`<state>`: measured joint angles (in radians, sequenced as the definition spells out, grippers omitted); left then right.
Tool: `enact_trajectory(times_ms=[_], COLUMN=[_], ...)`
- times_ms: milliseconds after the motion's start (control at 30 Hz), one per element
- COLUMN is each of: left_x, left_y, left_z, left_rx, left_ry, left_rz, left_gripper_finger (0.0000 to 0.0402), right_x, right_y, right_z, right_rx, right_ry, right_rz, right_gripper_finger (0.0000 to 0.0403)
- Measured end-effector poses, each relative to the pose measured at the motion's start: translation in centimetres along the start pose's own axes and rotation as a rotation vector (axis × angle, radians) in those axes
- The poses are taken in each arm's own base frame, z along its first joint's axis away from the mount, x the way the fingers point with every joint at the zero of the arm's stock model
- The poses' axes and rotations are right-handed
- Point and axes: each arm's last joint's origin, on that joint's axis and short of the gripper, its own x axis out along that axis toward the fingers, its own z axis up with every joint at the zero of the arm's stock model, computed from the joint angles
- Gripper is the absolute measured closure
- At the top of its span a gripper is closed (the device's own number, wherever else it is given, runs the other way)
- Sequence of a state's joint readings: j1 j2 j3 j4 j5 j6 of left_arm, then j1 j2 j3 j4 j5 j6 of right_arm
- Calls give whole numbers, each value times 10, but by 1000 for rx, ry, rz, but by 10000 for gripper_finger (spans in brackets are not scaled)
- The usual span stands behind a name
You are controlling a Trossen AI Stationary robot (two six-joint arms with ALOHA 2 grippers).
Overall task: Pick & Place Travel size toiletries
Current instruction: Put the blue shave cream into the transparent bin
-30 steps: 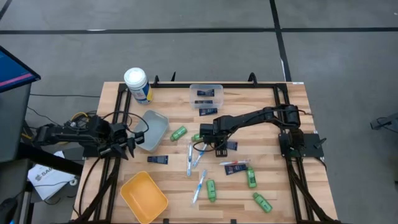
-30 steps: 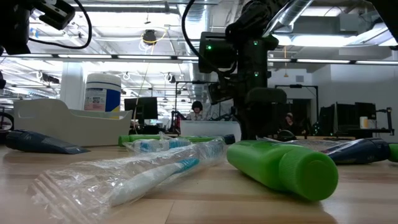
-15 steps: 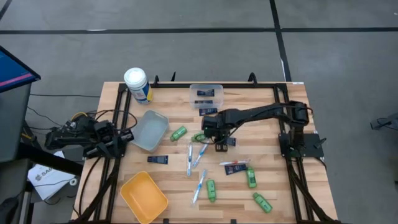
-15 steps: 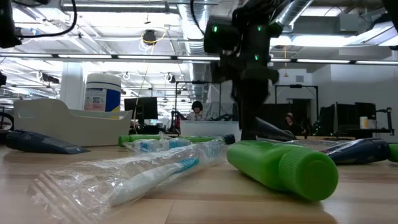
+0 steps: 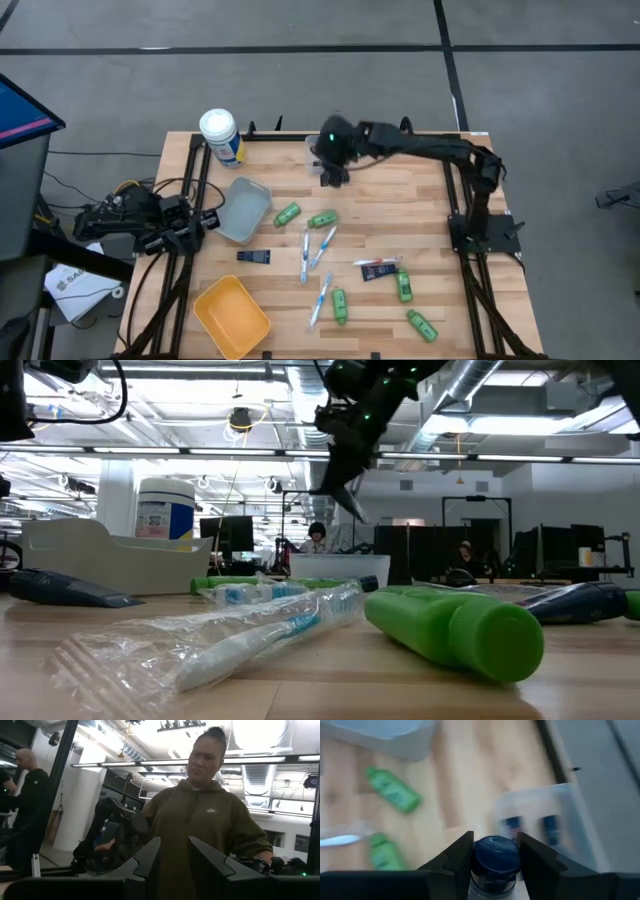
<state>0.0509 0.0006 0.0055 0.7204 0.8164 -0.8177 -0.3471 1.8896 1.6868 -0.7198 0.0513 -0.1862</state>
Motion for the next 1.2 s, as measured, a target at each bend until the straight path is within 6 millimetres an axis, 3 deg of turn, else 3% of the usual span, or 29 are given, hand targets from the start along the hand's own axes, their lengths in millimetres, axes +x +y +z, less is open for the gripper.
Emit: enact_trajectory(times_ms=[100,300,533,667,767,900,1033,1200], left_x=[0,0,1,1,1,2,2,2], left_y=[0,0,-1,-1,-2,-3,-3,-3], left_z=[0,0,-1,-1,-2,-2,-2,-2], left_rx=[0,-1,-13,-19,-22,-30,-33,-33], left_ry=[0,0,6,10,11,15,17,17], left_rz=[-1,1,-20,-28,-33,-47,-53,-53], left_gripper_finger=[309,309,309,309,309,309,309,309], right_x=[7,37,75,87,87,84,66,26], right_y=[-23,-51,-56,-54,-53,-53,-58,-65], right_z=[16,23,15,8,4,4,7,3], right_rx=[-2,-43,-133,-153,-155,-147,-95,-15], right_ry=[-52,8,98,156,197,211,218,265], right_rz=[-43,-68,-111,-99,-79,-76,-85,-37], right_gripper_finger=[282,268,266,271,248,183,126,115])
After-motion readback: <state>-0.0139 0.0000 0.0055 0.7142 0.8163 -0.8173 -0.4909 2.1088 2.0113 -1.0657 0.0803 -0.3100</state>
